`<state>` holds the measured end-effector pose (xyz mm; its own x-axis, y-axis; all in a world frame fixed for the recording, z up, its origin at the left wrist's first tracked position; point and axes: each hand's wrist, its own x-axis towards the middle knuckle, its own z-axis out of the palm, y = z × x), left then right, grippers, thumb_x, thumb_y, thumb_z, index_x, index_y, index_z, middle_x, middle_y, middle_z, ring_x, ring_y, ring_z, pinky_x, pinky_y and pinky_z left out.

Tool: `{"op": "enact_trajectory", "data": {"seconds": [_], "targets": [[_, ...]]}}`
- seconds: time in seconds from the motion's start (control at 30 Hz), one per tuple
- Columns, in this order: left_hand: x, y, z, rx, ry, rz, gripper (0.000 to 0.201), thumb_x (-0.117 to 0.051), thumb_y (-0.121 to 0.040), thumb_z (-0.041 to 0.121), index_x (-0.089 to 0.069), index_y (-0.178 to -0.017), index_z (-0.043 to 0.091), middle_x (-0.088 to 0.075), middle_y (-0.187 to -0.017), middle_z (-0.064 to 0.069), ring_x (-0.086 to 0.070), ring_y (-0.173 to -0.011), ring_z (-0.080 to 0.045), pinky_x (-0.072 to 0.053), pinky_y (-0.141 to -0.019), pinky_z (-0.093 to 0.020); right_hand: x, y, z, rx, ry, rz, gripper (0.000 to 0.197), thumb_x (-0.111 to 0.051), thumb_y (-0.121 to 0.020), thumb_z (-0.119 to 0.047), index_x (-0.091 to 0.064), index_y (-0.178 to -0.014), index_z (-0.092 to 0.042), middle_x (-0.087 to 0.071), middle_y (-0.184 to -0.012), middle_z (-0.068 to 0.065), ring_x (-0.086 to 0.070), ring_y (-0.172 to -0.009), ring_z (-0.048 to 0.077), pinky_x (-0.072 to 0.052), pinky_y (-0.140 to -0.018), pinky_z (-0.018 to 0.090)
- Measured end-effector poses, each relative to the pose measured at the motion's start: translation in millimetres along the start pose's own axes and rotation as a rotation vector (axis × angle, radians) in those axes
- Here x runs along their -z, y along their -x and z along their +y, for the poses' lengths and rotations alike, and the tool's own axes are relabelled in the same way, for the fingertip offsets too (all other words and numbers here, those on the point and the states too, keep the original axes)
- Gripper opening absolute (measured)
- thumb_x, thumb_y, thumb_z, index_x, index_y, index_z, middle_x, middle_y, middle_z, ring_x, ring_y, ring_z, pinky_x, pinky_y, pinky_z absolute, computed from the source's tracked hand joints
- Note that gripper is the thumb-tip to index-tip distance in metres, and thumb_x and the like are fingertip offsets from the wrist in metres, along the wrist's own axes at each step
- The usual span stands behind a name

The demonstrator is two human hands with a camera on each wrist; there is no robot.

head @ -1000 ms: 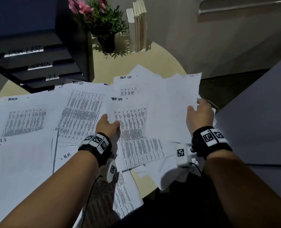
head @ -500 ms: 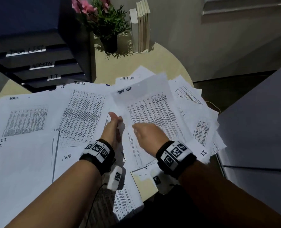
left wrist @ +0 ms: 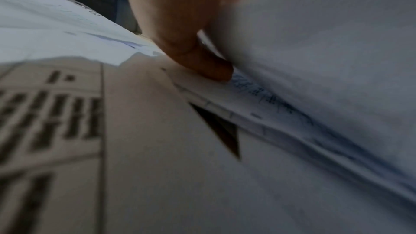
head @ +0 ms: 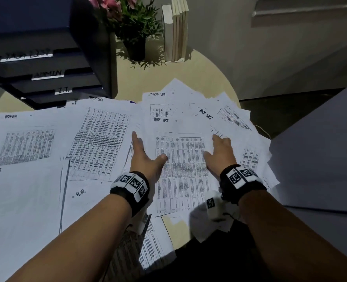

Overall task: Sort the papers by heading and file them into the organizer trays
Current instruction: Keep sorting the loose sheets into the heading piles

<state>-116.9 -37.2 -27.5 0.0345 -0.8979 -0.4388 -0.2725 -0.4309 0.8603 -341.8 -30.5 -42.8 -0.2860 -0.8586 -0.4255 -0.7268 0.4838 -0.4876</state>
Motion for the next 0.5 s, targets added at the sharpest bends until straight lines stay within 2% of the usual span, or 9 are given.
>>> {"op": "enact_trajectory", "data": {"seconds": [0.03,0.1,0.17,0.27,0.33,0.37,0.43,0.47,0.5], "targets": [[0.4,0.7,1.9,-0.020,-0.072,-0.001,0.101,-0.073,-0.084,0.008,-0.008,-0.153,0.043,-0.029,-0.158,0.003,-0.042,-0.137,-0.021,-0.037,-0.108,-0.039,-6.0,-0.1,0.5,0.040,-0.040,-0.001,0.066,-0.058,-0.094,-0.024,-0.028,-0.152,-0.013,-0.030,-0.145,0.015,-0.038,-0.134,0.032,-0.034,-0.113,0.041],[3.5,-3.4,0.2,-0.076,-0.154,-0.022,0.078,-0.070,-0.084,0.001,-0.032,-0.148,0.025,-0.052,-0.141,-0.001,-0.053,-0.125,-0.019,-0.040,-0.110,-0.041,-11.0,0.4,2.3,0.068,-0.098,0.039,0.070,-0.060,-0.093,-0.026,-0.026,-0.153,-0.014,-0.031,-0.144,0.014,-0.036,-0.135,0.029,-0.032,-0.114,0.043],[7.4,-3.8,5.7,-0.018,-0.048,-0.078,0.052,-0.063,-0.088,-0.006,-0.052,-0.128,0.025,-0.065,-0.122,0.002,-0.064,-0.108,-0.015,-0.049,-0.101,-0.042,-5.6,1.2,5.2,0.044,-0.208,0.097,0.073,-0.063,-0.091,-0.030,-0.025,-0.152,-0.019,-0.035,-0.142,0.008,-0.034,-0.134,0.025,-0.031,-0.114,0.044],[7.0,1.4,18.9,0.079,0.158,-0.216,0.057,-0.046,-0.085,-0.026,-0.059,-0.117,0.019,-0.072,-0.103,-0.006,-0.073,-0.085,-0.011,-0.059,-0.070,-0.026,6.2,0.2,16.8,0.031,-0.643,-0.002,0.058,-0.068,-0.085,-0.031,-0.043,-0.137,-0.027,-0.053,-0.137,-0.006,-0.049,-0.129,0.018,-0.039,-0.111,0.049],[4.3,-2.7,24.7,0.087,0.148,-0.254,0.069,-0.038,-0.071,-0.035,-0.064,-0.115,0.010,-0.074,-0.091,-0.015,-0.072,-0.072,-0.024,-0.051,-0.050,-0.026,15.9,3.4,24.3,0.030,-0.889,-0.127,0.050,-0.068,-0.087,-0.019,-0.053,-0.135,-0.019,-0.061,-0.134,0.002,-0.058,-0.124,0.020,-0.043,-0.108,0.048],[3.3,-8.7,24.7,0.071,0.078,-0.227,0.073,-0.038,-0.065,-0.033,-0.068,-0.112,0.014,-0.074,-0.089,-0.014,-0.069,-0.069,-0.031,-0.049,-0.046,-0.029,21.8,6.4,27.4,0.026,-0.936,-0.146,0.045,-0.066,-0.089,-0.009,-0.056,-0.133,-0.014,-0.064,-0.131,0.005,-0.060,-0.121,0.022,-0.045,-0.106,0.045],[2.7,-30.8,17.3,-0.033,-0.142,-0.137,0.066,-0.045,-0.063,-0.022,-0.070,-0.101,0.025,-0.074,-0.093,-0.009,-0.069,-0.079,-0.036,-0.055,-0.052,-0.045,32.2,11.3,37.6,0.032,-0.892,-0.157,0.039,-0.062,-0.090,0.003,-0.060,-0.127,-0.010,-0.070,-0.120,0.007,-0.064,-0.114,0.022,-0.049,-0.099,0.037],[2.3,-40.3,18.7,-0.120,-0.321,-0.108,0.053,-0.050,-0.070,-0.014,-0.069,-0.100,0.025,-0.071,-0.098,-0.007,-0.068,-0.087,-0.038,-0.056,-0.063,-0.049,34.3,13.0,43.3,0.027,-0.823,-0.141,0.035,-0.062,-0.090,0.002,-0.064,-0.122,-0.012,-0.072,-0.113,0.005,-0.066,-0.108,0.023,-0.052,-0.095,0.035],[0.9,-46.0,20.5,-0.189,-0.547,-0.092,0.038,-0.054,-0.081,-0.003,-0.067,-0.105,0.024,-0.068,-0.106,-0.010,-0.065,-0.095,-0.039,-0.055,-0.074,-0.046,35.9,12.4,49.2,-0.007,-0.712,-0.081,0.029,-0.064,-0.088,-0.003,-0.067,-0.113,-0.016,-0.073,-0.105,0.004,-0.067,-0.102,0.025,-0.054,-0.090,0.037]]}}
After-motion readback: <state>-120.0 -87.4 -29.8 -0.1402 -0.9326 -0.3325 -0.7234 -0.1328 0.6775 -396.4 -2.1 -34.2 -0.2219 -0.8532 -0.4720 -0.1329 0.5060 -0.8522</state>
